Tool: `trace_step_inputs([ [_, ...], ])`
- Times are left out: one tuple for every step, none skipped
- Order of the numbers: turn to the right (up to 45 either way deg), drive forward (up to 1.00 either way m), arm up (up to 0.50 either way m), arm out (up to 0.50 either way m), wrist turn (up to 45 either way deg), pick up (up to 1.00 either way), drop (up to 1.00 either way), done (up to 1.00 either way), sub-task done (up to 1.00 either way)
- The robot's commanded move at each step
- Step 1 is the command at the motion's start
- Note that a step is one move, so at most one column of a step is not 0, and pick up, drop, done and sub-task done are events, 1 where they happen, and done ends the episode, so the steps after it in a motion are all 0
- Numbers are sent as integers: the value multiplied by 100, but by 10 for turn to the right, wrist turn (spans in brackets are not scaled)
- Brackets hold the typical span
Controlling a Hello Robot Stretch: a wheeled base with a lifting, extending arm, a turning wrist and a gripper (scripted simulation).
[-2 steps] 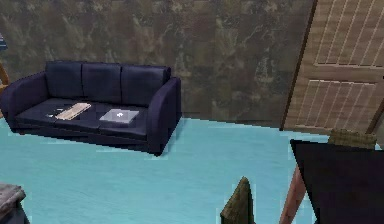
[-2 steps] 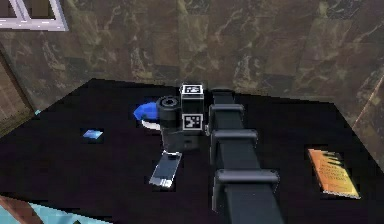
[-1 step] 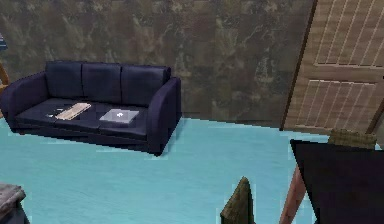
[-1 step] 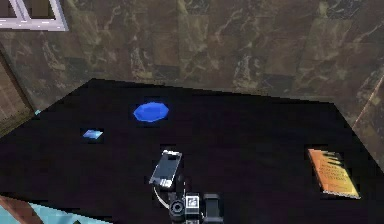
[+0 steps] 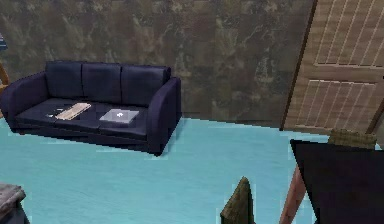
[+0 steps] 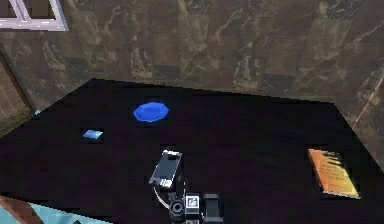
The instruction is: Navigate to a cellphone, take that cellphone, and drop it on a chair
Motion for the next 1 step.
trace_step_inputs([
  [0, 0, 10, 0, 0, 0, 0, 0, 0],
])
